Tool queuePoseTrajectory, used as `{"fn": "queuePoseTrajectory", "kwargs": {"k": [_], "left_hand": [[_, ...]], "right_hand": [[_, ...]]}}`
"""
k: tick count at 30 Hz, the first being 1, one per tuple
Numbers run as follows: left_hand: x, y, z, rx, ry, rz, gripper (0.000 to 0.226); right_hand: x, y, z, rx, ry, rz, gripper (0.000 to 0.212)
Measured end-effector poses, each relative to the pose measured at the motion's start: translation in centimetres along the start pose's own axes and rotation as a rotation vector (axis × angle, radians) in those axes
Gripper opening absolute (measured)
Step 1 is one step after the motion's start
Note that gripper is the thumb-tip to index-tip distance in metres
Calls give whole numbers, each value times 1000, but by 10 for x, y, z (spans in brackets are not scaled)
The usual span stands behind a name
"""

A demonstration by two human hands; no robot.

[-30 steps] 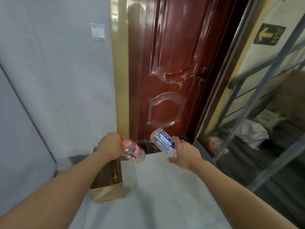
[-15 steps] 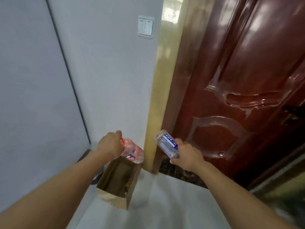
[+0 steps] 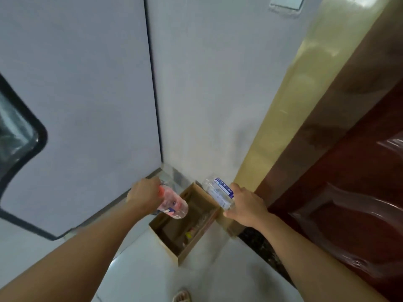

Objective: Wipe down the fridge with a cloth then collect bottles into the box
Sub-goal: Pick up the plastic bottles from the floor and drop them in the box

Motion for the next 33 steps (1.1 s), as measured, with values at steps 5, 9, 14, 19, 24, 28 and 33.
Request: {"fn": "queuePoseTrajectory", "kwargs": {"k": [5,9,14,19,24,28,33], "left_hand": [[45,-4,33,-49,-39,-49,31],[67,-17,66,-76,-97,-147,34],[93,-33,104,-225,-107,-338,33],[108,-31,151,-370,-105,-566,33],[134,-18,216,-476,-135,-693,28],[171,-23,276,-549,-145,-753,34],[230,-49,364,-644,-123,-808,32]], "right_hand": [[64,3,13,-60,-103,-58,74],[111,2,28,-102,-193,-109,74],[175,-5,45,-192,-275,-217,74],[233,-7,83,-278,-407,-341,69],[290,8,134,-336,-513,-385,70],[345,29,186,-308,-533,-315,68],[410,57,269,-255,-544,-225,71]]}}
Point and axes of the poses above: each hand's wrist, its own x-axis towards the middle knuckle, its own z-axis out of the palm, y = z × x, the point moved 8 cm from there along x, towards the middle knuckle, and after that the axes turned 9 degrees about -y, right-handed, at the moved point
